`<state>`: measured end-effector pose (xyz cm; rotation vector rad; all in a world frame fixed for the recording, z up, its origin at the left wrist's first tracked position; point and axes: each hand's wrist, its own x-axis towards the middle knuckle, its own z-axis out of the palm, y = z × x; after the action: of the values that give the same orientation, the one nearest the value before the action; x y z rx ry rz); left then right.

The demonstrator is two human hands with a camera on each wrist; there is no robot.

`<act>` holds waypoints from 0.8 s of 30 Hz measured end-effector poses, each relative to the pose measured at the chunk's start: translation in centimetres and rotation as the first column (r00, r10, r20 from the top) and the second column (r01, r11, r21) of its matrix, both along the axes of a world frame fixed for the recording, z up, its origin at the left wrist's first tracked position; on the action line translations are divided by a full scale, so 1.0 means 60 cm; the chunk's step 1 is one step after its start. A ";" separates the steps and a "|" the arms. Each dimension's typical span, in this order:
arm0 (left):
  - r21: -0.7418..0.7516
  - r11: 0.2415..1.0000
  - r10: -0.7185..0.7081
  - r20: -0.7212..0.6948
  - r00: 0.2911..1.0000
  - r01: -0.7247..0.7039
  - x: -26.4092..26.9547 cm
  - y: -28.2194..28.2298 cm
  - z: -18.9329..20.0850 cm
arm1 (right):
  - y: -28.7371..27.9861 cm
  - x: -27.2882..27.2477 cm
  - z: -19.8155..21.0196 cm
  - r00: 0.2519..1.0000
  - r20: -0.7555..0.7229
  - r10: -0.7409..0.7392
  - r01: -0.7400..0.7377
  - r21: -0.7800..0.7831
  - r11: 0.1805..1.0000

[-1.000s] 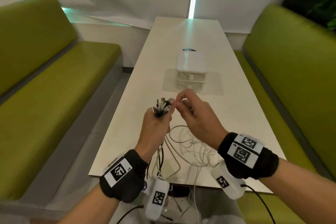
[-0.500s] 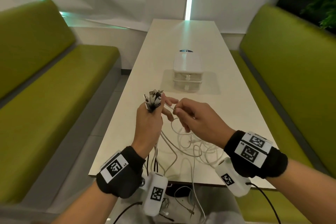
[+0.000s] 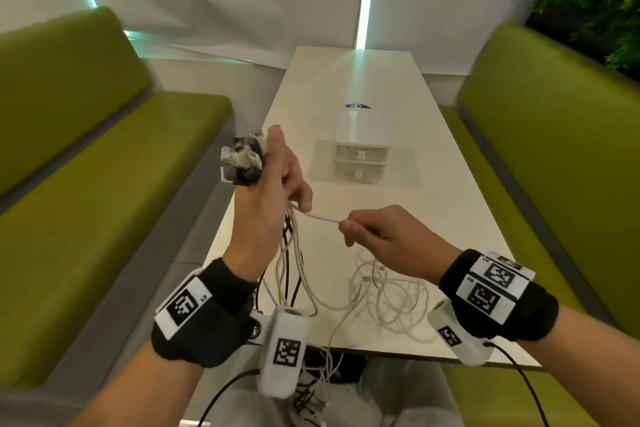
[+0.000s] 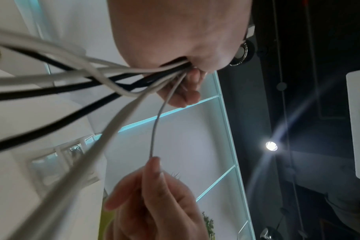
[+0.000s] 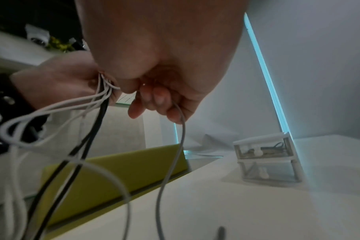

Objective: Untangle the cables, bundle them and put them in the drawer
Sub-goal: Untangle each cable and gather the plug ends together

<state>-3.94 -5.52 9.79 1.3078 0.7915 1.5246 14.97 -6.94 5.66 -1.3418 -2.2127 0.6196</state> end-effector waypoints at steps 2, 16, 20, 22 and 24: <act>-0.088 0.985 -0.154 -0.067 0.986 0.148 0.001 -0.005 -0.010 | 0.005 0.011 -0.003 0.996 0.089 -0.005 0.002 0.039 0.999; 0.062 0.998 0.056 -0.511 0.858 -0.029 -0.016 0.036 -0.040 | 0.085 0.092 0.032 0.931 0.297 -0.210 0.187 0.104 0.977; 0.230 0.972 0.199 -0.700 0.686 -0.047 -0.007 0.042 -0.047 | 0.111 0.077 0.048 0.910 0.284 -0.303 0.212 0.309 0.927; 0.213 0.976 0.188 -0.689 0.700 -0.052 -0.010 0.042 -0.049 | 0.114 0.065 0.055 0.911 0.231 -0.341 0.250 0.347 0.904; 0.207 0.977 0.182 -0.674 0.716 -0.054 -0.013 0.044 -0.051 | 0.112 0.058 0.058 0.923 0.181 -0.339 0.276 0.304 0.912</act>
<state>-4.75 -2.89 6.73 2.0482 1.2489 1.1943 18.43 -0.24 9.12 -1.6330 -2.0936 0.0386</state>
